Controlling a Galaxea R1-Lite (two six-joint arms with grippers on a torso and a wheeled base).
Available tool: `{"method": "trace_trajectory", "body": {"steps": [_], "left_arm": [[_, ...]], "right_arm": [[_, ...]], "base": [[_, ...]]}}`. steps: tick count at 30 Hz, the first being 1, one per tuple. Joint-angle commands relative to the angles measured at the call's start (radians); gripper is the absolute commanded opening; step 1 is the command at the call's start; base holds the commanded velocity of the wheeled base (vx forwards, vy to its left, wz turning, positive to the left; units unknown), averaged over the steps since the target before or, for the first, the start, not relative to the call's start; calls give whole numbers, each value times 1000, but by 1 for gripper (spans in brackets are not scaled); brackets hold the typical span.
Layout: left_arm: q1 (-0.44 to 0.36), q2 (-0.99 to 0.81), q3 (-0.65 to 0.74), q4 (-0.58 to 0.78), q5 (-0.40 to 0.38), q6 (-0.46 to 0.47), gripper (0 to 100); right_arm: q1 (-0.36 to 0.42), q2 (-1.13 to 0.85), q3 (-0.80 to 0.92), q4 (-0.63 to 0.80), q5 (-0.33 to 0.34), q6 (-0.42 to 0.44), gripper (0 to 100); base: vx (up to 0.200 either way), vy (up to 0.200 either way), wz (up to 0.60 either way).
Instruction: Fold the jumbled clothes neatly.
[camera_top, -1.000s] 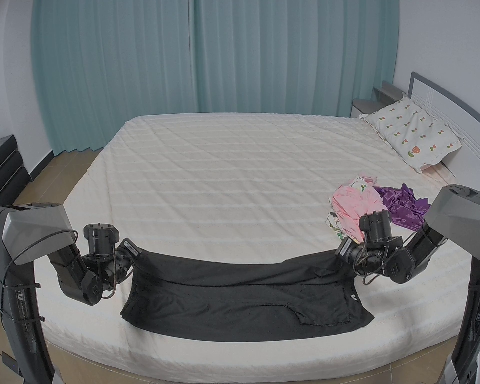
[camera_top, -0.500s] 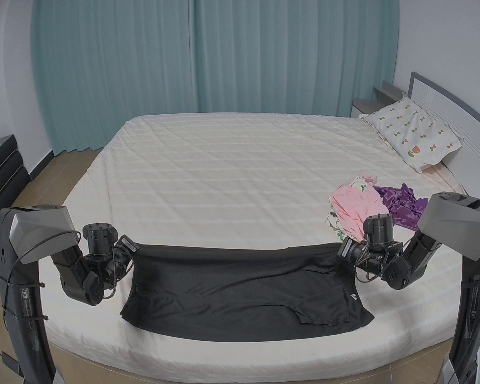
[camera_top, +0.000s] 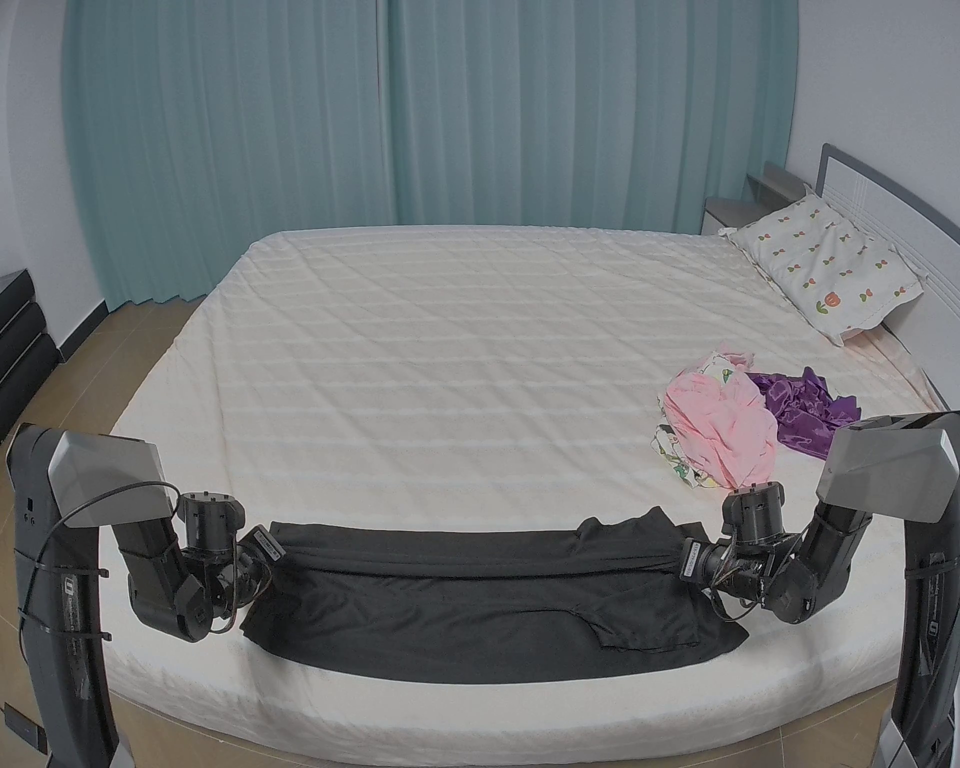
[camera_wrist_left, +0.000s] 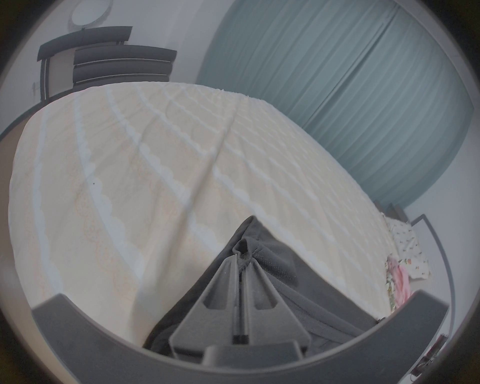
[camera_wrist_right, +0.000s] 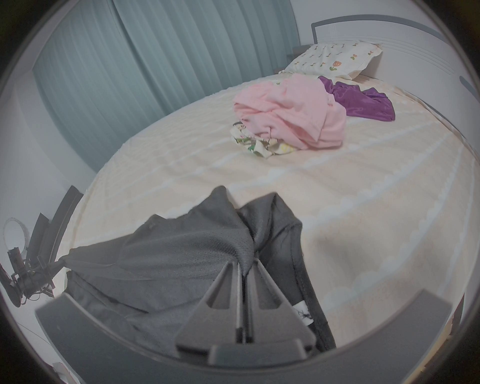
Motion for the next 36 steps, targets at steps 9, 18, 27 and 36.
{"method": "trace_trajectory", "body": {"steps": [9, 18, 27, 36], "left_arm": [[-8, 33, 42, 3, 2, 95, 100], [-5, 27, 51, 1, 4, 85, 100], [24, -134, 171, -6, -68, -42, 100], [23, -151, 223, -8, -119, -80, 100]], "right_arm": [[15, 47, 3, 9, 0, -13, 100], [6, -11, 16, -1, 3, 54, 100], [26, -145, 214, 0, 71, 283, 100], [51, -114, 274, 0, 69, 352, 100]], "base": [[0, 0, 0], [0, 0, 0], [0, 0, 0], [0, 0, 0]]}}
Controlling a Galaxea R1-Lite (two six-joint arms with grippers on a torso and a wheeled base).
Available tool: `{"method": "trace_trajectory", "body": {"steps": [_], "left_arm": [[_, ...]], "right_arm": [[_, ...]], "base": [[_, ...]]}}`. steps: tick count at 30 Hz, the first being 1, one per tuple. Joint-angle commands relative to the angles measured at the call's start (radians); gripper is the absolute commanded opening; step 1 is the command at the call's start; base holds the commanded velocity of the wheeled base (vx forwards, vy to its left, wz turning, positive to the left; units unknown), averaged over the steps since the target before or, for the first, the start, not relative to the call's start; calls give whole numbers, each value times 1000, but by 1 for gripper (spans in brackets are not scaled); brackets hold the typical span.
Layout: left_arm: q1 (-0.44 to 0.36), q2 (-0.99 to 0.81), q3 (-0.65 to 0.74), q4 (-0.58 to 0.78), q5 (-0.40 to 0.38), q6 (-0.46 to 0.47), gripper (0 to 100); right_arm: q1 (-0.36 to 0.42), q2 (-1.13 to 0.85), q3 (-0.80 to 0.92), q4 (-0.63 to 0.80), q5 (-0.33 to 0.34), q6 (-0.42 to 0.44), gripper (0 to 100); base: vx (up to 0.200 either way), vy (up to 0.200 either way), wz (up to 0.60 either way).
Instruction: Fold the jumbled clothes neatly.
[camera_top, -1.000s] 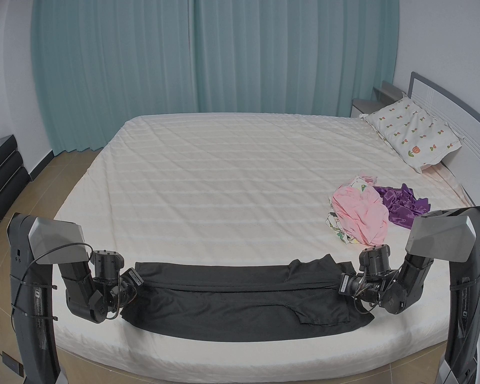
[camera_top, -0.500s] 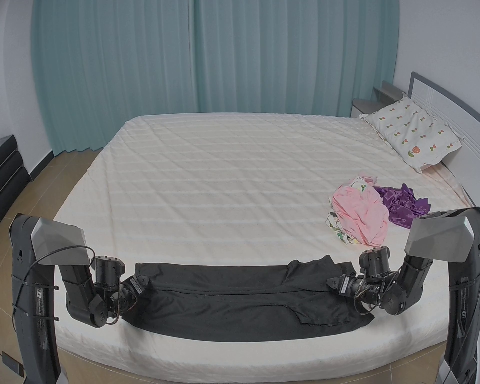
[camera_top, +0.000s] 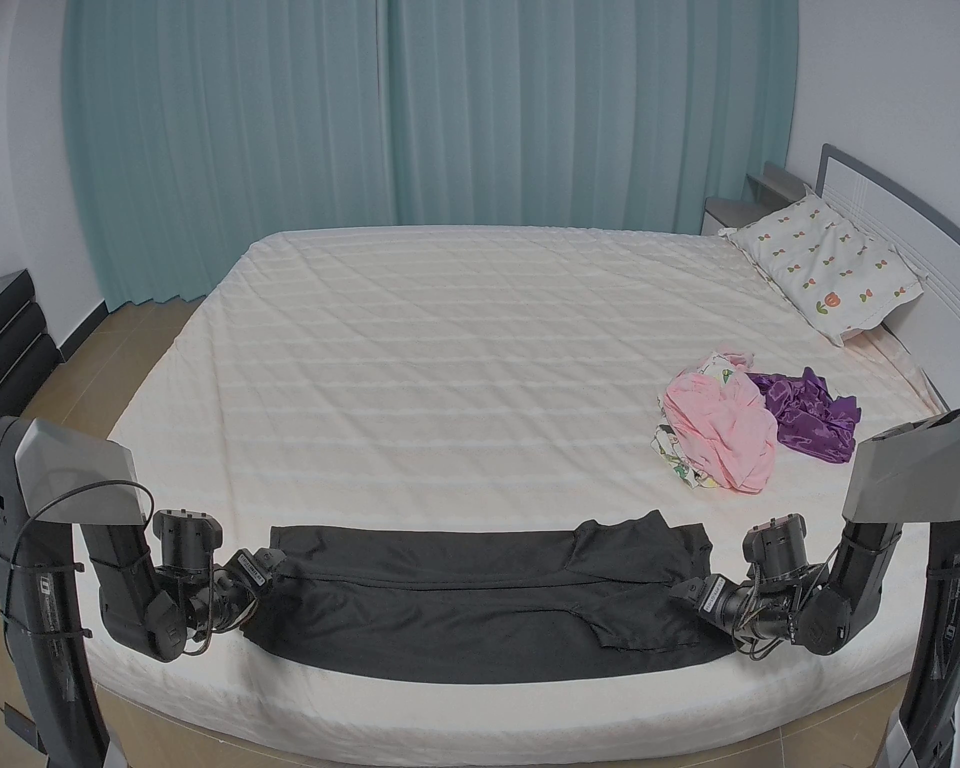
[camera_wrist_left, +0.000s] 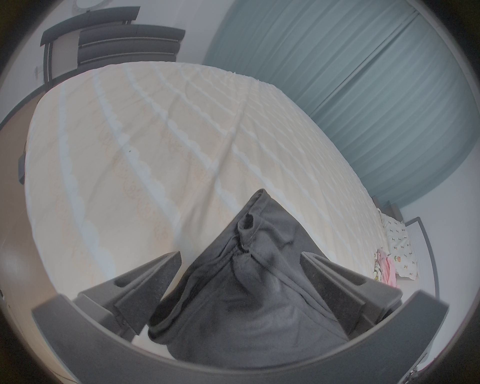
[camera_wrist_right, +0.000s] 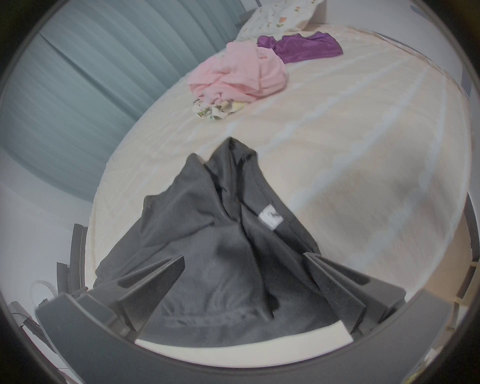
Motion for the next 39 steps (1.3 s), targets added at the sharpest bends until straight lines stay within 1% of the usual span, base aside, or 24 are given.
{"method": "trace_trajectory", "body": {"steps": [1, 5, 7, 10, 12, 14, 17, 19, 25, 31, 39], "left_arm": [[0, -28, 18, -2, -3, -3, 100], [0, -27, 21, -2, -4, -3, 100], [2, -25, 21, -2, -3, -3, 100], [3, -19, 21, -2, -3, -3, 100], [3, -19, 20, -2, -3, -3, 100], [3, -19, 21, -2, -3, -3, 100], [3, -19, 23, -2, -3, -5, 100], [3, -19, 24, -2, -3, -5, 100], [3, -19, 23, -2, -3, -8, 100], [3, -17, 24, -2, -3, -8, 100], [5, -10, 23, -2, -3, -8, 100]], "right_arm": [[15, 12, -3, -3, -1, 0, 100], [35, 29, -35, 5, -3, -2, 100], [40, 40, -36, 5, -4, -2, 100], [69, 52, -32, 9, -14, -8, 100], [80, 51, -23, 9, -15, -25, 100], [77, 44, -23, 6, -18, -37, 100], [49, 9, -27, 0, -38, -40, 100], [40, -17, -21, 0, -38, -40, 100], [47, -78, -1, 3, -41, -45, 100], [90, -18, 10, 0, -41, -59, 100], [101, 57, 5, -2, -41, -109, 100]], "base": [[0, 0, 0], [0, 0, 0], [0, 0, 0], [0, 0, 0], [0, 0, 0], [0, 0, 0], [0, 0, 0], [0, 0, 0], [0, 0, 0], [0, 0, 0], [0, 0, 0]]}}
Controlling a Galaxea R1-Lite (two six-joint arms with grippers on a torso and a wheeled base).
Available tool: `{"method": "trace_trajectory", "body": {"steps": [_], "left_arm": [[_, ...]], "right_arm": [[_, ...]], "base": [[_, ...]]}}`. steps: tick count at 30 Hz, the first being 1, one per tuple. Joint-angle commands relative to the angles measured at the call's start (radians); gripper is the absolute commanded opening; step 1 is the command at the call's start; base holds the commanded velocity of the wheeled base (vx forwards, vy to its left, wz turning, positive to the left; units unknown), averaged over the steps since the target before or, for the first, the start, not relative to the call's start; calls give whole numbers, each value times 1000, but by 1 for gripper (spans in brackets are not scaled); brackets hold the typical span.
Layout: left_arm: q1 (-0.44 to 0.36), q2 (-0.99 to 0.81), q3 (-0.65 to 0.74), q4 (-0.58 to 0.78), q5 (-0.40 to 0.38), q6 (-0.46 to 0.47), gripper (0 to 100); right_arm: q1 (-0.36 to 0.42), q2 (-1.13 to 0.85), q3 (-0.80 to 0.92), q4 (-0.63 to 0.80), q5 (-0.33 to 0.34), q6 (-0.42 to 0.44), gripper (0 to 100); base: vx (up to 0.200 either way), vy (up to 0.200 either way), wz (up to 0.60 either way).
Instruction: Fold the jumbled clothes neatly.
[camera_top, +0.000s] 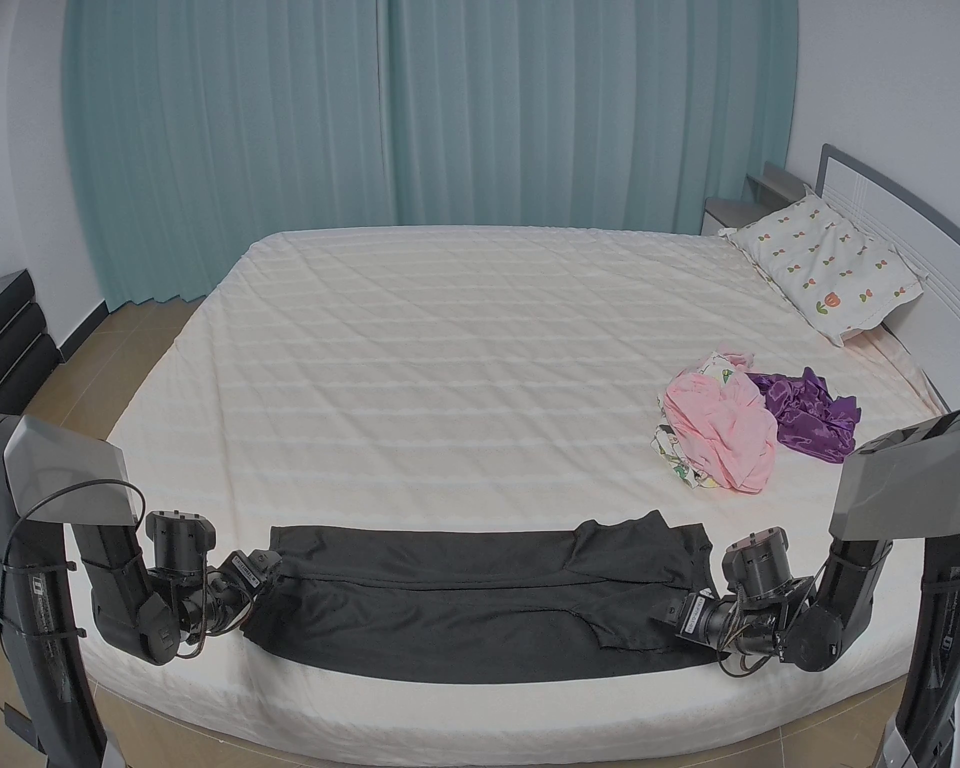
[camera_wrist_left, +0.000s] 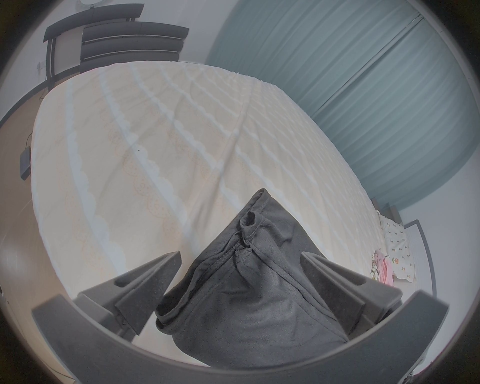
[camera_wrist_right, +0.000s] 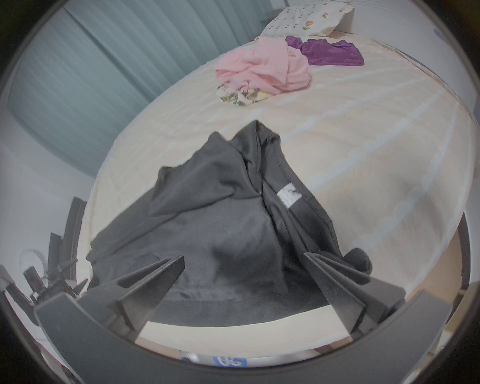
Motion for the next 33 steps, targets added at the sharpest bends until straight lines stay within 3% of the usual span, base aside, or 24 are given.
{"method": "trace_trajectory", "body": {"steps": [1, 3, 4, 24, 25, 33], "left_arm": [[1, 8, -1, 0, 1, 0, 100], [0, 8, -1, 0, 1, 0, 100], [1, 8, -1, 0, 1, 0, 100], [-2, 12, 8, 0, 1, 2, 100], [-2, 12, 8, 0, 1, 2, 100], [-2, -5, -16, -9, -1, 20, 100]], "right_arm": [[5, 46, -5, -2, 0, -10, 100], [5, 63, -11, -2, 0, -13, 100], [7, 69, -16, -3, 0, -13, 0], [-36, 7, 50, -6, 11, -4, 0], [-36, 10, 49, -11, 11, -4, 100], [-39, 57, 78, -272, 26, -1, 100]], "base": [[0, 0, 0], [0, 0, 0], [0, 0, 0], [0, 0, 0], [0, 0, 0], [0, 0, 0]]}}
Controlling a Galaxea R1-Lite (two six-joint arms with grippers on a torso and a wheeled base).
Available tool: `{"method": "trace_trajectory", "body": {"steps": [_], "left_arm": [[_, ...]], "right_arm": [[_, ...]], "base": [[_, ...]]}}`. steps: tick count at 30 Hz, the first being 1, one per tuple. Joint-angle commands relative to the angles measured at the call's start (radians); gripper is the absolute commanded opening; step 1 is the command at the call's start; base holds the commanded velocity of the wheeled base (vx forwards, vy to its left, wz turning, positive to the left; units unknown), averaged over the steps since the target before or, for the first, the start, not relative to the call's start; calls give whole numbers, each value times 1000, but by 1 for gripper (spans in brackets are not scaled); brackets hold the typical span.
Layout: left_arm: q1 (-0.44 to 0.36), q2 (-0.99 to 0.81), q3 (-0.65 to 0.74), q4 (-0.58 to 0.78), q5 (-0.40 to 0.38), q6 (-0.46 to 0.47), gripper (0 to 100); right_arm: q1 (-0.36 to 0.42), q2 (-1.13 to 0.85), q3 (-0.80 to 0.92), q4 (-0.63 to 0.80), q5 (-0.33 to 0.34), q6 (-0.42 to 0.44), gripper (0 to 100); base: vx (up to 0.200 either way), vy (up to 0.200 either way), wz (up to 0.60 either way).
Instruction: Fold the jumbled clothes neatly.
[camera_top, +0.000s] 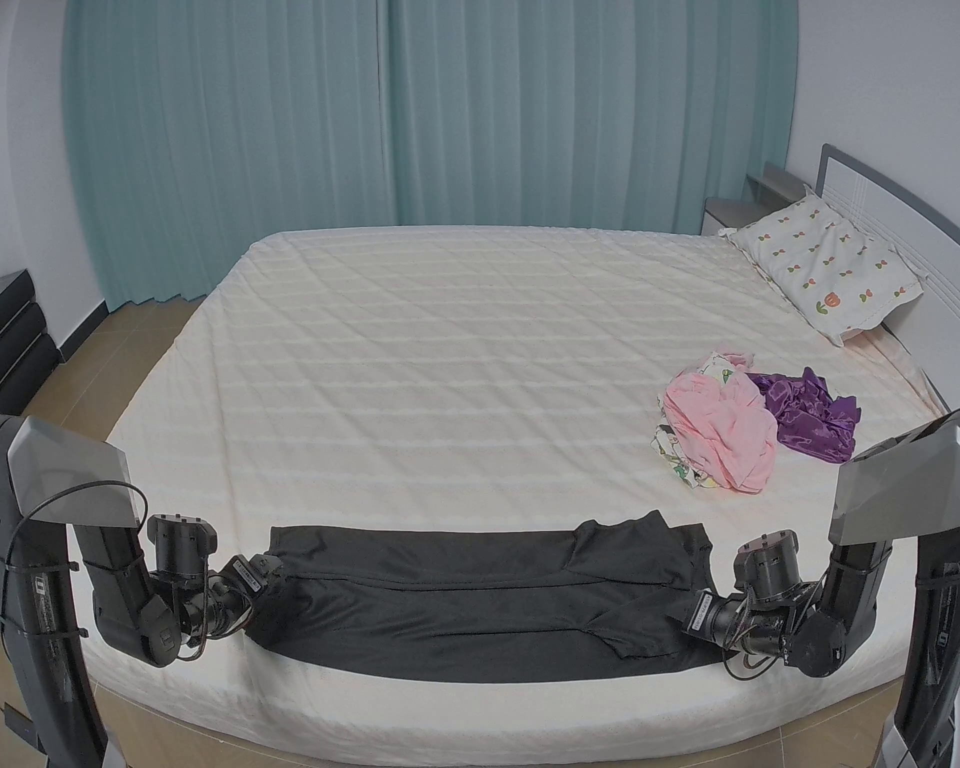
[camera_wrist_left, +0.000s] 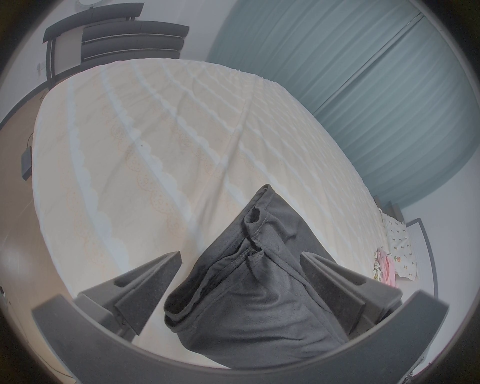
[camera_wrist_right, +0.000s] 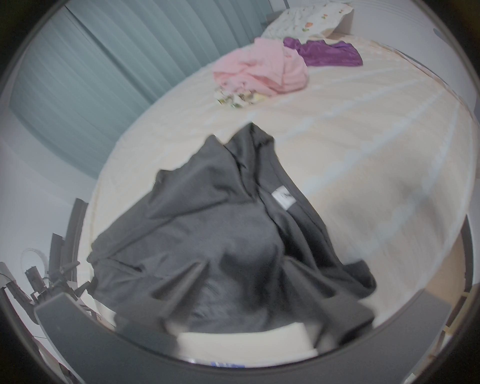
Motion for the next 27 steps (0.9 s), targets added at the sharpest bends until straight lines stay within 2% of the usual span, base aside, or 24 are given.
{"method": "trace_trajectory", "body": {"steps": [1, 5, 7, 8, 9, 12, 17, 20, 27], "left_arm": [[0, -15, -42, -1, -13, 34, 100], [0, -15, -98, 11, -65, 74, 100], [0, -9, -154, 53, -94, 143, 100], [0, -8, -158, 57, -94, 147, 100], [3, -2, -200, 123, -105, 236, 100], [9, 29, -253, 197, -128, 307, 100], [8, 60, -296, 234, -143, 351, 100], [15, 103, -322, 260, -140, 445, 100], [21, 126, -333, 261, -140, 474, 100]], "right_arm": [[-23, 27, 31, -108, 20, 4, 100], [-59, 23, 42, -122, 60, 5, 100], [-59, 23, 44, -124, 66, 7, 100], [-59, 23, 44, -124, 66, 7, 100], [-60, 17, 44, -124, 68, 7, 100], [-57, 14, 44, -124, 71, 7, 100], [-49, 15, 44, -124, 71, 5, 100], [-46, 14, 45, -124, 71, 7, 100], [-46, 15, 44, -124, 71, 7, 100]], "base": [[0, 0, 0], [0, 0, 0], [0, 0, 0], [0, 0, 0], [0, 0, 0], [0, 0, 0], [0, 0, 0], [0, 0, 0], [0, 0, 0]]}}
